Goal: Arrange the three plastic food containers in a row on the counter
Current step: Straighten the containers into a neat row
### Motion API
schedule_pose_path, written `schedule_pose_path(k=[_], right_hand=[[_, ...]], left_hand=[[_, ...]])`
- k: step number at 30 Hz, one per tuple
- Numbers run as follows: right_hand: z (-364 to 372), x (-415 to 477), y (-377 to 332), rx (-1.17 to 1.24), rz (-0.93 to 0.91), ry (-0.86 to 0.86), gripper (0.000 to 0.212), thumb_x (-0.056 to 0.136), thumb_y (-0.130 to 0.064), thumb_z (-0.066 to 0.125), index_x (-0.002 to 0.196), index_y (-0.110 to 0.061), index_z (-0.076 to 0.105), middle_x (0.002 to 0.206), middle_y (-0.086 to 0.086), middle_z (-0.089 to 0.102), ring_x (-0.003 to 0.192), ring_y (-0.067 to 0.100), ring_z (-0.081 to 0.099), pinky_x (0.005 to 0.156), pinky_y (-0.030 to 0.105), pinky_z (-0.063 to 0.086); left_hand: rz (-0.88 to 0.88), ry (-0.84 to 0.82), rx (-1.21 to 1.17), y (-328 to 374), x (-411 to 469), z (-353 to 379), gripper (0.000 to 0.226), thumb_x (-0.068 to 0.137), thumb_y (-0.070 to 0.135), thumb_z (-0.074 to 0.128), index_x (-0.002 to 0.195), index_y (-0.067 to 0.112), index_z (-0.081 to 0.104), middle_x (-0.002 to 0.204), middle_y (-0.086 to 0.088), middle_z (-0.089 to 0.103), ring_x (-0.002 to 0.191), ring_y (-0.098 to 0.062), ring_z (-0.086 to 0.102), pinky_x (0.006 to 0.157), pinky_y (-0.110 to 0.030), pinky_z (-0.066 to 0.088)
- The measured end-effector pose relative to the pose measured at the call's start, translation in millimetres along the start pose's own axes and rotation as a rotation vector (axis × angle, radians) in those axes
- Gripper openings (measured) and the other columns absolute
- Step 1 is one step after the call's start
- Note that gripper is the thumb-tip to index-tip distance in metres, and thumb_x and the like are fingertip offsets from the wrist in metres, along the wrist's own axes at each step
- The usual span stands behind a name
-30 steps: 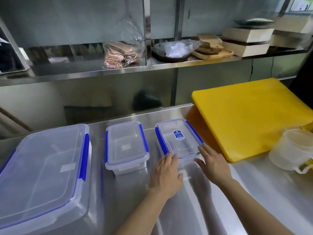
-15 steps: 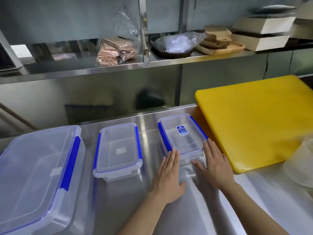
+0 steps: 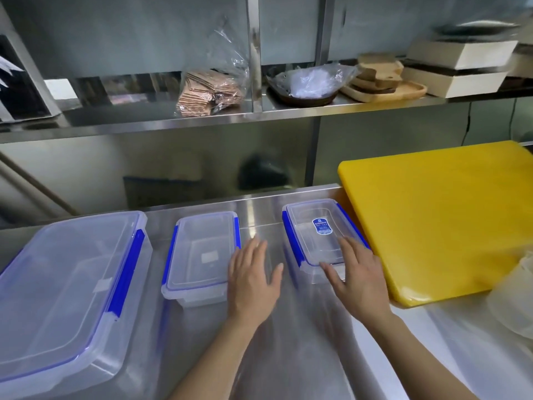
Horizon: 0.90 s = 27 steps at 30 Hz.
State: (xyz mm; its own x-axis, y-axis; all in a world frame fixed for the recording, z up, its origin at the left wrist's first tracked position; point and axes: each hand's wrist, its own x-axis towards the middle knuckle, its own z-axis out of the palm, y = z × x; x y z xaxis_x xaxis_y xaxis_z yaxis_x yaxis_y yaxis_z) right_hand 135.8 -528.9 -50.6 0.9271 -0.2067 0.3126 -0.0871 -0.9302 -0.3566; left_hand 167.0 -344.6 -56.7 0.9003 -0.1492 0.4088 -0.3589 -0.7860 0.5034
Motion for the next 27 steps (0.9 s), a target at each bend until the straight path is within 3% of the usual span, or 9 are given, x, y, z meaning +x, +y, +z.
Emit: schedule_pose_path(k=[1, 3, 6, 9, 15, 20, 23, 27], right_hand=[[0.8, 1.6, -12.6, 0.069, -0.013, -0.039, 0.056, 0.088, -0.050, 0.043, 0.130, -0.012, 0.047, 0.133, 0.009, 0.055, 0.120, 0.026, 0.051, 0.095, 0.038, 0.046], [8.9, 3.6, -38.6, 0.212, -0.036, -0.149, 0.049, 0.090, -0.042, 0.049, 0.130, -0.014, 0.046, 0.131, 0.007, 0.055, 0.118, 0.022, 0.051, 0.093, 0.035, 0.046], [31.7, 5.4, -75.1, 0.380, -0.026, -0.292, 0.052, 0.090, -0.041, 0.050, 0.133, -0.015, 0.040, 0.135, 0.007, 0.051, 0.119, 0.024, 0.051, 0.096, 0.038, 0.045], [52.6, 7.4, -105.6, 0.484, -0.003, -0.454, 0.066, 0.088, -0.047, 0.049, 0.142, -0.020, 0.024, 0.148, 0.006, 0.035, 0.131, 0.024, 0.040, 0.106, 0.040, 0.038], [71.9, 5.1, -122.5, 0.510, -0.032, -0.514, 0.064, 0.088, -0.050, 0.048, 0.142, -0.030, 0.020, 0.144, 0.003, 0.038, 0.119, 0.023, 0.052, 0.100, 0.042, 0.046], [70.3, 3.8, -114.6, 0.476, -0.043, -0.517, 0.068, 0.086, -0.056, 0.045, 0.142, -0.032, 0.015, 0.148, -0.001, 0.033, 0.117, 0.021, 0.054, 0.097, 0.043, 0.049], [61.6, 5.8, -117.4, 0.396, -0.063, -0.410, 0.065, 0.088, -0.051, 0.046, 0.142, -0.026, 0.018, 0.148, 0.002, 0.033, 0.121, 0.025, 0.050, 0.099, 0.042, 0.047], [46.4, -0.4, -142.8, 0.387, -0.091, -0.273, 0.056, 0.091, -0.045, 0.045, 0.138, -0.017, 0.031, 0.141, 0.005, 0.043, 0.123, 0.023, 0.047, 0.100, 0.037, 0.045]], left_hand=[[-0.072, 0.132, -0.004, -12.1, 3.0, -9.2, 0.052, 0.086, 0.032, 0.058, 0.131, 0.006, 0.050, 0.143, -0.011, 0.047, 0.132, -0.032, 0.044, 0.109, -0.041, 0.029], [-0.288, 0.231, -0.013, -41.8, 7.7, -26.0, 0.048, 0.086, 0.022, 0.063, 0.128, 0.004, 0.050, 0.136, -0.018, 0.052, 0.126, -0.036, 0.047, 0.105, -0.048, 0.037], [-0.576, 0.166, -0.027, -88.0, 9.3, -44.2, 0.059, 0.086, 0.031, 0.062, 0.136, 0.011, 0.037, 0.142, -0.015, 0.044, 0.129, -0.035, 0.044, 0.103, -0.054, 0.042], [-0.682, 0.012, -0.103, -116.8, 3.8, -49.3, 0.065, 0.087, 0.041, 0.058, 0.140, 0.016, 0.030, 0.143, -0.014, 0.042, 0.129, -0.033, 0.043, 0.102, -0.056, 0.043], [-0.695, -0.076, -0.273, -117.0, -0.6, -43.8, 0.062, 0.089, 0.046, 0.051, 0.142, 0.024, 0.028, 0.144, -0.007, 0.041, 0.127, -0.030, 0.047, 0.100, -0.054, 0.046], [-0.716, -0.079, -0.215, -97.6, 0.3, -39.4, 0.070, 0.091, 0.048, 0.047, 0.147, 0.021, 0.016, 0.156, -0.007, 0.023, 0.139, -0.030, 0.031, 0.107, -0.053, 0.038], [-0.687, -0.056, -0.183, -88.8, -1.3, -50.0, 0.073, 0.092, 0.045, 0.048, 0.149, 0.020, 0.010, 0.160, -0.002, 0.008, 0.145, -0.027, 0.018, 0.111, -0.048, 0.030], [-0.548, 0.056, -0.145, -80.8, -2.2, -89.3, 0.063, 0.091, 0.039, 0.052, 0.145, 0.019, 0.025, 0.156, -0.004, 0.024, 0.142, -0.026, 0.026, 0.110, -0.047, 0.034]])
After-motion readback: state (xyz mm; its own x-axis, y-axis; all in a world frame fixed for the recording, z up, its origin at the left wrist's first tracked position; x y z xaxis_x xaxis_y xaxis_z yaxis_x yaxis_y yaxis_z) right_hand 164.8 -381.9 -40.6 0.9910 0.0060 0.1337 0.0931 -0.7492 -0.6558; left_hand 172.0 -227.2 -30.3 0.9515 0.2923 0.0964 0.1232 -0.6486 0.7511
